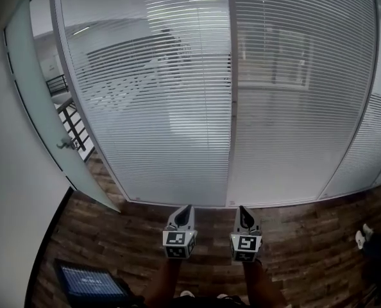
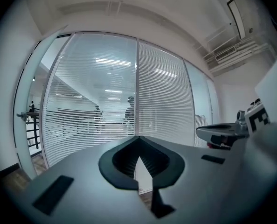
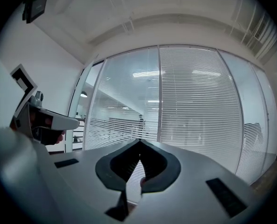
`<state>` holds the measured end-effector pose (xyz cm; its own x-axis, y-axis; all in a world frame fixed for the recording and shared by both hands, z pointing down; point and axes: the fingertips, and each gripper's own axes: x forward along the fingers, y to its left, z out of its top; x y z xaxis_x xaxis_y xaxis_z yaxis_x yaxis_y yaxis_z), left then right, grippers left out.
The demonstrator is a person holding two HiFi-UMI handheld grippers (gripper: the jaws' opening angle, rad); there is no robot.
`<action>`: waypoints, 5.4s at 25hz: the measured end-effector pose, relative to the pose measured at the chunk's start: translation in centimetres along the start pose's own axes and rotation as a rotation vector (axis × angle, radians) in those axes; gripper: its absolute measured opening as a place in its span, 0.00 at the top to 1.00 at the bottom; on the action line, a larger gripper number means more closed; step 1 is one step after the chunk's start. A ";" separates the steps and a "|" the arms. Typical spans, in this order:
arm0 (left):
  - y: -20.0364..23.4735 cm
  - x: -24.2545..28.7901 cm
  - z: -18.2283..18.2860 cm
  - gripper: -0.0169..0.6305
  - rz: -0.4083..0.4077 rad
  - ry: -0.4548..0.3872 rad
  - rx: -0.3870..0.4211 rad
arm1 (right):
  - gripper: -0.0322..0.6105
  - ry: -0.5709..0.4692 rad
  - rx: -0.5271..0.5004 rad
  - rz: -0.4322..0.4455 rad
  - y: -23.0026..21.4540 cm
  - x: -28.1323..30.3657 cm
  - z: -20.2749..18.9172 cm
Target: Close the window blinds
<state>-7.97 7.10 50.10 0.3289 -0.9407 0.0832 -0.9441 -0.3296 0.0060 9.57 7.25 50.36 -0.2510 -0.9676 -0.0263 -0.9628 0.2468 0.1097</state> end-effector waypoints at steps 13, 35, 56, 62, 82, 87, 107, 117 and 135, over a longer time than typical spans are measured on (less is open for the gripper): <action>0.1 3.7 -1.0 0.98 -0.030 0.044 -0.052 | 0.95 0.061 0.014 -0.025 -1.3 2.2 -0.9; 8.9 13.3 1.7 0.98 -0.070 0.021 -0.001 | 0.95 0.118 -0.031 -0.050 0.9 14.6 0.1; 9.8 21.0 0.9 0.98 -0.084 0.027 0.018 | 0.95 0.166 0.037 -0.080 -3.7 22.2 -4.1; 10.0 25.4 0.1 0.98 -0.076 0.034 0.026 | 0.95 0.168 0.002 -0.051 -5.4 26.6 -3.7; 11.7 34.2 1.0 0.98 0.007 0.010 0.053 | 0.95 0.126 0.050 0.003 -8.1 35.3 -5.0; 11.9 36.8 0.7 0.98 0.020 0.013 0.056 | 0.95 0.112 0.041 0.011 -9.8 37.6 -5.2; 14.5 43.8 3.5 0.98 -0.082 -0.017 0.067 | 0.95 0.047 -0.025 -0.046 -10.8 44.1 -2.4; 17.0 47.8 3.5 0.98 -0.118 -0.005 0.053 | 0.95 0.016 -0.004 -0.138 -11.5 47.0 -0.2; 14.9 50.6 3.4 0.98 -0.131 -0.022 0.039 | 0.83 0.000 -0.049 -0.132 -15.6 49.9 1.5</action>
<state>-5.37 -45.70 51.01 0.4500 -0.8909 0.0620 -0.8917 -0.4521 -0.0236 11.87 -44.80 45.82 -0.1224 -0.9915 -0.0438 -0.9815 0.1143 0.1536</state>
